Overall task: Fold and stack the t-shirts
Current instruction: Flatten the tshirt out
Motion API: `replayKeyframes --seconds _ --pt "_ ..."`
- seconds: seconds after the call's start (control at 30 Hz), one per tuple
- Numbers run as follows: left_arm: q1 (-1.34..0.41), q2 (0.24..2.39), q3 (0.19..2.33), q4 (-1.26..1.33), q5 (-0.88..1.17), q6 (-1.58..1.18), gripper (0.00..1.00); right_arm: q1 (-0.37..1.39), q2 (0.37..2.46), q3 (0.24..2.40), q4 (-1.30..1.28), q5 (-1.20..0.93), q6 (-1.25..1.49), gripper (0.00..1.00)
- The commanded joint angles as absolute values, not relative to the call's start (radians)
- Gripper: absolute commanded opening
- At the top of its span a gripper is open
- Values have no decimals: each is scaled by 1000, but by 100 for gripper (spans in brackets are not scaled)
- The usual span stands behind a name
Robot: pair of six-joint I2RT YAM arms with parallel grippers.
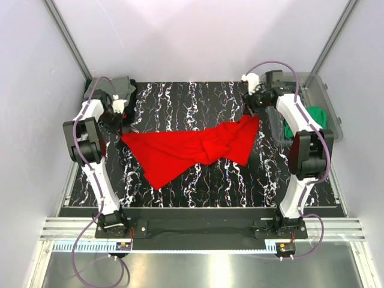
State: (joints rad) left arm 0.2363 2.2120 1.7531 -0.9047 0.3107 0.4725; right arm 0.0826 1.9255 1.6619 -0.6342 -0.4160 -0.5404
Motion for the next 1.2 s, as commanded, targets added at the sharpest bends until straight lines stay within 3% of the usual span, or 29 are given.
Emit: replayKeyframes --seconds 0.0,0.33,0.63,1.17 --pt "229 2160 1732 -887 302 483 0 188 1957 1755 -947 -705 -652 44" --pt "216 2143 1686 -887 308 492 0 270 2170 1896 -1275 -686 -879 46" --pt "216 2149 1674 -887 324 480 0 268 2163 1813 -1247 -595 -942 53" --pt "210 2143 1660 -887 316 476 0 268 2276 1865 -1213 -609 -930 58"
